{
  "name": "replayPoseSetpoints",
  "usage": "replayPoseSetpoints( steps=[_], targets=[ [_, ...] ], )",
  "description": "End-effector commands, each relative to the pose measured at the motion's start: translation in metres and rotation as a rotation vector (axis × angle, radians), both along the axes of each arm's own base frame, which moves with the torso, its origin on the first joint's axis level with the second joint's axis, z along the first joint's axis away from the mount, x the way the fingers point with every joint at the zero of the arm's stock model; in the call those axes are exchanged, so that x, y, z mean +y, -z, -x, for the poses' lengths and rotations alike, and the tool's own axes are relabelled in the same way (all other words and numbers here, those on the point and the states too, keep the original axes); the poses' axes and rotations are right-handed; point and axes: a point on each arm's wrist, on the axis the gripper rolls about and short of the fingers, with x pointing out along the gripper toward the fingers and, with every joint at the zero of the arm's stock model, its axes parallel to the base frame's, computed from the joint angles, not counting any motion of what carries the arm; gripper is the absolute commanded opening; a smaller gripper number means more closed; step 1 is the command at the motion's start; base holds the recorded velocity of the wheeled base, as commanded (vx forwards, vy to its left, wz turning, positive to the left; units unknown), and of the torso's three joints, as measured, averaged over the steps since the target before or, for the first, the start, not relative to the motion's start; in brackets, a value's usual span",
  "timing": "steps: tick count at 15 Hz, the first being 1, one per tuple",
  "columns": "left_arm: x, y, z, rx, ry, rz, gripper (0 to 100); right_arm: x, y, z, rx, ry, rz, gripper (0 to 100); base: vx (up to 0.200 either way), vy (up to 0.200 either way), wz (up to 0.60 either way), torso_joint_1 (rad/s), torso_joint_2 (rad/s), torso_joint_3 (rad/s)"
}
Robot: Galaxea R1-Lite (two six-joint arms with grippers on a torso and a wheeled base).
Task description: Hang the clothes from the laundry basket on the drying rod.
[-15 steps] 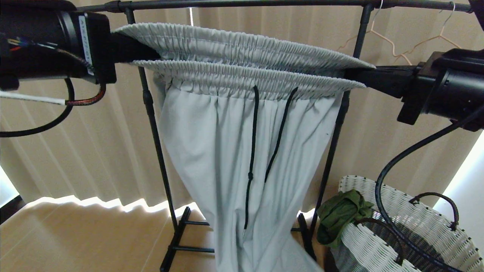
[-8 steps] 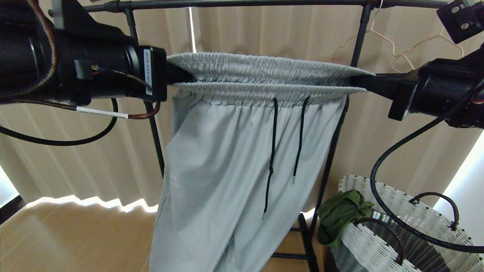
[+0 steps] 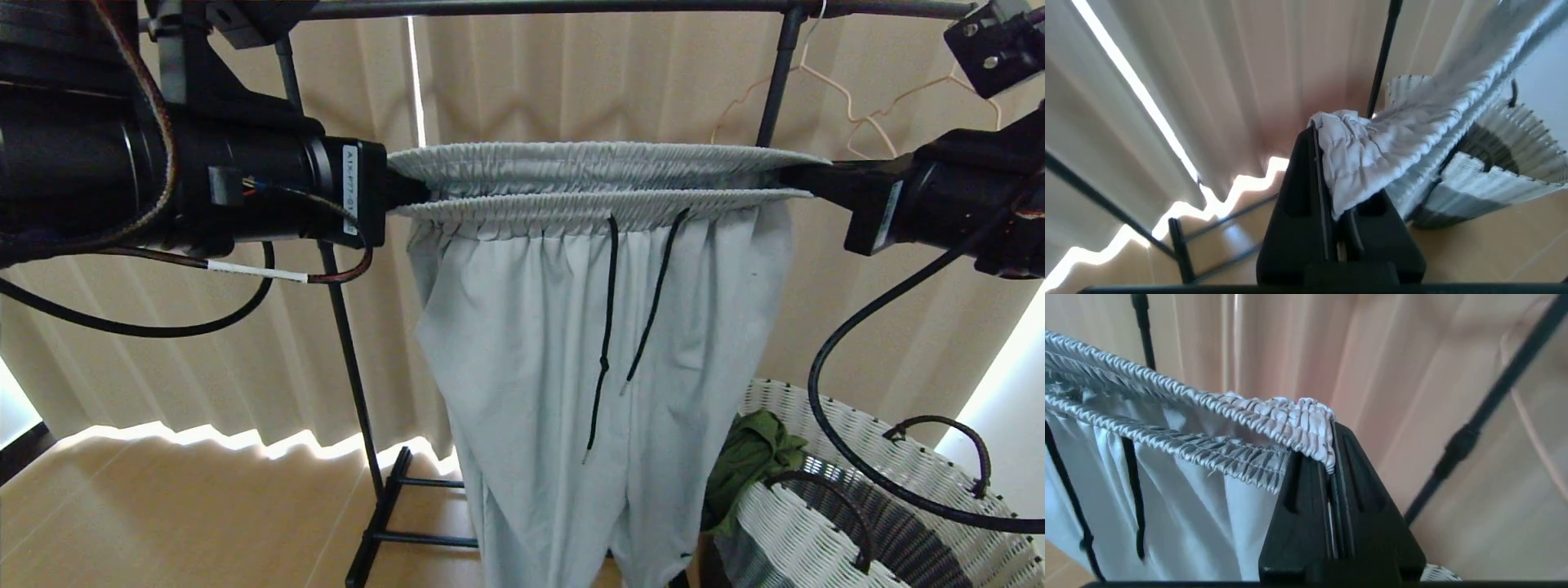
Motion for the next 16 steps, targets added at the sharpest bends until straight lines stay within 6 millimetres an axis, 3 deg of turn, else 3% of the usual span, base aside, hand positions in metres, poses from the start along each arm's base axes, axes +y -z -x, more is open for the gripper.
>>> replayPoseSetpoints(
  steps=[1,5,7,10,13,15,16],
  targets=[
    [-0.012,-0.007,-0.017,-0.024,0.007,0.011,0,-0.017,-0.01,0.032,-0.003,0.022,0.02,0,0.0,0.0,0.0,0.0,0.0,0.0],
    [-0.031,0.002,-0.046,-0.001,0.01,-0.002,0,-0.027,-0.002,0.08,0.067,-0.121,0.095,0,0.0,0.0,0.0,0.0,0.0,0.0],
    [-0.033,0.007,-0.049,0.015,0.009,-0.009,0,-0.026,0.01,0.086,0.063,-0.192,0.179,0,0.0,0.0,0.0,0.0,0.0,0.0],
    [-0.034,0.009,-0.049,0.024,0.011,-0.012,0,-0.025,0.018,0.084,0.081,-0.195,0.207,0,0.0,0.0,0.0,0.0,0.0,0.0],
    [-0.027,0.003,-0.039,0.029,0.017,-0.018,0,-0.024,0.021,0.066,0.086,-0.1,0.222,0,0.0,0.0,0.0,0.0,0.0,0.0],
    [-0.012,-0.011,-0.013,0.059,0.103,-0.006,0,-0.02,0.021,0.049,0.046,-0.029,0.212,0,0.0,0.0,0.0,0.0,0.0,0.0],
    [0.003,-0.022,0.013,0.093,0.211,0.008,0,-0.015,0.02,0.033,0.001,-0.023,0.172,0,0.0,0.0,0.0,0.0,0.0,0.0]
  ],
)
